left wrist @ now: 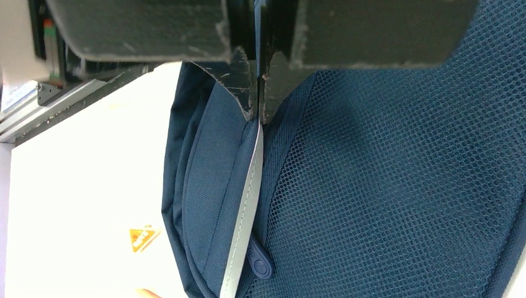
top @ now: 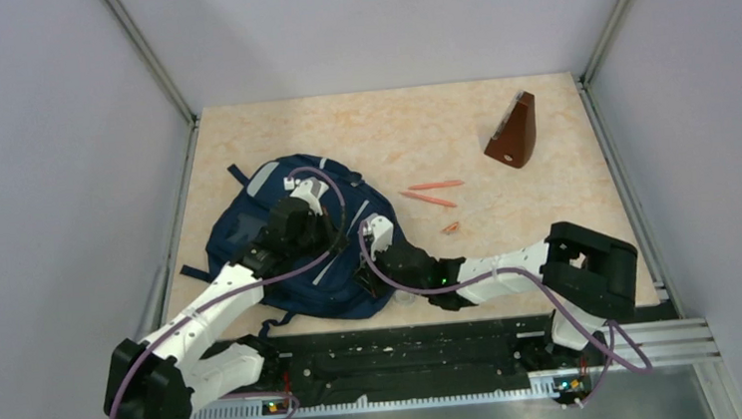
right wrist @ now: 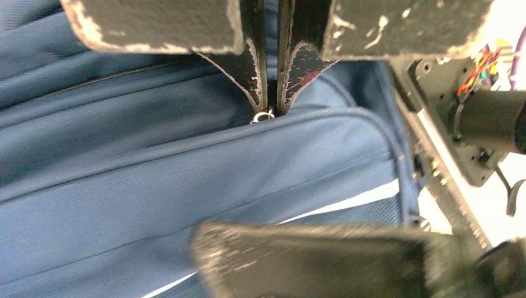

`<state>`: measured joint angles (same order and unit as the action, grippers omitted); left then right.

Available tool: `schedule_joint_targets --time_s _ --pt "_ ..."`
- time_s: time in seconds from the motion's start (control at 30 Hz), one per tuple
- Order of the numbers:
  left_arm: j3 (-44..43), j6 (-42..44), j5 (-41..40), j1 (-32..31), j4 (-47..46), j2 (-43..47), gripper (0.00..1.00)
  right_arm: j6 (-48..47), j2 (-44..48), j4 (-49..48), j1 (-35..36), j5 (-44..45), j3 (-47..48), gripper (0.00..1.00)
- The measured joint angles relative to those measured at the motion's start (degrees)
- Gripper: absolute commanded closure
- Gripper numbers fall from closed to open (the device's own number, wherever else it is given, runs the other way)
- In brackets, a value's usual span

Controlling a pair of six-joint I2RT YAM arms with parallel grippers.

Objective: Pack the student bag
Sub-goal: Unzip the student bag at the center of the board.

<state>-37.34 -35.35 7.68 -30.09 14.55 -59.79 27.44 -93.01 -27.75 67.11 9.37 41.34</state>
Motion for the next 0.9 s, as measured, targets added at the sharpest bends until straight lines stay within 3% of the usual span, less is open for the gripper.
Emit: schedule_joint_targets --time_s 0.3,0.8,0.9 --pt "-1.9 -0.1 0.2 0.0 -1.4 -2.6 1.0 -1.8 0.0 -0.3 7.6 3.1 1.2 1.0" --pt "-2.0 1.2 -1.4 0.0 -4.3 -3.4 1.0 -2.2 -8.6 -0.4 11.7 10.0 11.1 1.0" --pt "-2.0 2.1 -1.6 0.0 -4.3 -3.4 1.0 -3.4 -9.2 0.2 11.7 10.1 12.3 0.92"
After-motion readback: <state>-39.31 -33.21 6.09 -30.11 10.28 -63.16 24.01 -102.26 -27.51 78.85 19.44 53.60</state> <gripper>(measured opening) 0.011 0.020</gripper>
